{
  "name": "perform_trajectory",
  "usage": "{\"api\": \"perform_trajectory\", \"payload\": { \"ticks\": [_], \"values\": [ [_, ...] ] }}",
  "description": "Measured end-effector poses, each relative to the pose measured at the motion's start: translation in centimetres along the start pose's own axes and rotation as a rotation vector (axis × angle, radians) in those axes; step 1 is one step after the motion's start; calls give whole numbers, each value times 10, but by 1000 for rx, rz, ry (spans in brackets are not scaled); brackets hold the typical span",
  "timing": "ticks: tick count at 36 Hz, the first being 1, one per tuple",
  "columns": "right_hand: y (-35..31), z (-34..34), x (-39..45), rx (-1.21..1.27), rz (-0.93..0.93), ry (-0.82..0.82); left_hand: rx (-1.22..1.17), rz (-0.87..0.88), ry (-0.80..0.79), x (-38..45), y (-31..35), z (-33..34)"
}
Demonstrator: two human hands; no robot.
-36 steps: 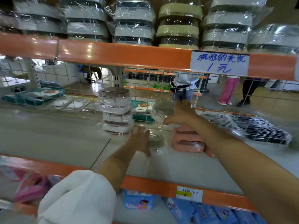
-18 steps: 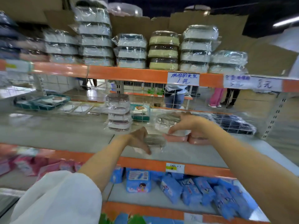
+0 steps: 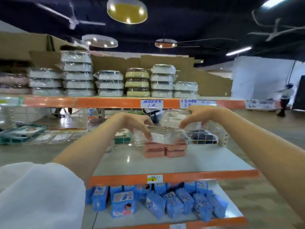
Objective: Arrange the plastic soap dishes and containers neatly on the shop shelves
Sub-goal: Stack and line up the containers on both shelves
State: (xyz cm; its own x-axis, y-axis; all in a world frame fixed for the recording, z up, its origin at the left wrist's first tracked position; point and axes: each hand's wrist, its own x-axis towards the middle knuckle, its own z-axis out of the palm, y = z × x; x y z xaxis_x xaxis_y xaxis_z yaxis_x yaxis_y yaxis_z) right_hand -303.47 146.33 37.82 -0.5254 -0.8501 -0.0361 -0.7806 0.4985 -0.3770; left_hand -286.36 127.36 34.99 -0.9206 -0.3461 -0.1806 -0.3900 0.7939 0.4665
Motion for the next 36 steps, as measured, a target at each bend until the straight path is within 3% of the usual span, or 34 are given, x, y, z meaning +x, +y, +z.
{"api": "perform_trajectory", "payload": {
  "ticks": [14, 24, 30, 36],
  "values": [
    [38, -71, -6, 61, 61, 261, -105, 107, 186, 3, 58, -60],
    [77, -99, 49, 16, 98, 383, -164, 144, 379, 49, 64, -75],
    [115, -121, 108, -5, 72, 352, -140, 96, 465, 88, 81, -85],
    [145, -155, 178, 24, -76, 323, -184, 31, 518, 136, 101, -102]
  ]
}}
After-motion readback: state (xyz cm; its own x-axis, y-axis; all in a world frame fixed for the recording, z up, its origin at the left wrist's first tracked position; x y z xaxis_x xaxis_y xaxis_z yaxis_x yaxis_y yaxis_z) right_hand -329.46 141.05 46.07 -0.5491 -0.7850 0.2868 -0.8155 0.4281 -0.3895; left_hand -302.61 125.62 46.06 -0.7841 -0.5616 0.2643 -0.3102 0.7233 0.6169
